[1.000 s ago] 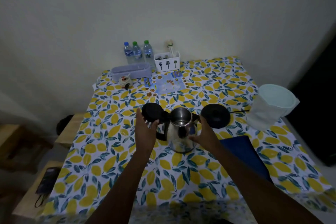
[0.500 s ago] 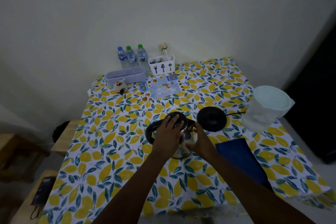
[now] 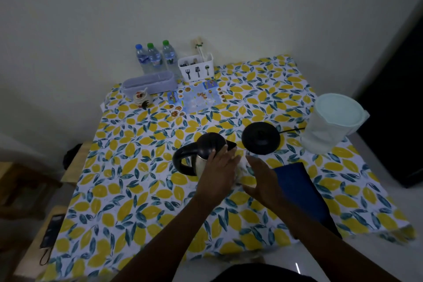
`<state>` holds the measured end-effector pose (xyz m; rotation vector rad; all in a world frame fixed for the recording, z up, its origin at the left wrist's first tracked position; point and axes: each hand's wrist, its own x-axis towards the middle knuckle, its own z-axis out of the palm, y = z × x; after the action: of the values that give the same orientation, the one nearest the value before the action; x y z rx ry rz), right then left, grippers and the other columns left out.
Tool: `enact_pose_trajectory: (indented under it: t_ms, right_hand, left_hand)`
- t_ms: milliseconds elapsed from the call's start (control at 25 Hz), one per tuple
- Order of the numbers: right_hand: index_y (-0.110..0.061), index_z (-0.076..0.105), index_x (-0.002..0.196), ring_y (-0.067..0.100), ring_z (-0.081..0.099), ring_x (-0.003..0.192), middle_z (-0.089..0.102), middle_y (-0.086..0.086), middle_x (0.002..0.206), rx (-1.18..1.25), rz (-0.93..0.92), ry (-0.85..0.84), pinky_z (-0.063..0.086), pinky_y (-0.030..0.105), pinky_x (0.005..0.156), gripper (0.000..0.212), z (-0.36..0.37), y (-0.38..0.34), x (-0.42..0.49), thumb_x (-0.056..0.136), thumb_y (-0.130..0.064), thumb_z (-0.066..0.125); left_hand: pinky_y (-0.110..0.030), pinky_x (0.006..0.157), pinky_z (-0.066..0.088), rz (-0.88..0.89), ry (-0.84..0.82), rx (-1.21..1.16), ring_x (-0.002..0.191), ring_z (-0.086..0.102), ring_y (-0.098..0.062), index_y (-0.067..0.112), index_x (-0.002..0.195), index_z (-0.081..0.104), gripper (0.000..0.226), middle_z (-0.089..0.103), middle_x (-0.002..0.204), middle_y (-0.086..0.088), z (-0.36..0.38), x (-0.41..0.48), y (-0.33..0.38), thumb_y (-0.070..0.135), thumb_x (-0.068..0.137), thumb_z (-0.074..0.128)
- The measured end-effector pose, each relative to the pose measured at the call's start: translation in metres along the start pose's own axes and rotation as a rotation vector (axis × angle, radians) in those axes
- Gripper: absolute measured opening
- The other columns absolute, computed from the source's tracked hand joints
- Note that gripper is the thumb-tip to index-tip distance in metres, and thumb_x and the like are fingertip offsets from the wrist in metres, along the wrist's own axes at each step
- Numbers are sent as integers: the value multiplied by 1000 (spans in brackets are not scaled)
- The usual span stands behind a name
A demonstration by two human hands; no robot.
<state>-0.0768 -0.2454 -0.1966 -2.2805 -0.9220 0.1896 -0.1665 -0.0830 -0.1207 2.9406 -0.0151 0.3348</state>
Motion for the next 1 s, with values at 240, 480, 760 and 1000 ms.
enact_pose_trajectory:
  t_ms: [240, 480, 760, 1000]
  right_hand:
    - [-34, 18, 150, 34, 9, 147, 16, 4, 161, -328, 339, -171, 24, 59, 110, 85, -23, 67, -29, 80, -70, 49]
    - [-50, 9, 147, 32, -7, 147, -2, -2, 163, -417, 408, -313, 8, 65, 111, 72, -20, 109, -56, 84, -75, 33]
    - [-24, 60, 126, 46, 49, 114, 54, 15, 138, -471, 305, -203, 49, 57, 82, 42, -24, 118, -43, 86, -34, 65]
    - [-4, 66, 114, 40, 57, 107, 61, 20, 126, -205, 247, -65, 40, 47, 93, 29, -34, 112, -29, 86, -12, 61]
  left_hand:
    - [-53, 111, 36, 0, -189, -124, 137, 40, -37, 5, 135, 51, 41, 49, 144, -17, 54, 11, 49, 13, 95, 53]
    - [-45, 82, 59, 28, -275, -151, 101, 70, -32, 2, 101, 73, 40, 73, 109, -16, 76, 26, 68, 8, 64, 87]
    - [-35, 118, 22, -134, -358, -193, 139, 36, -24, 10, 137, 49, 40, 45, 147, -9, 105, 28, 68, 21, 99, 44]
    - [-45, 116, 30, -214, -172, -233, 134, 44, -31, 8, 130, 56, 35, 55, 139, -12, 82, 28, 67, 18, 97, 51]
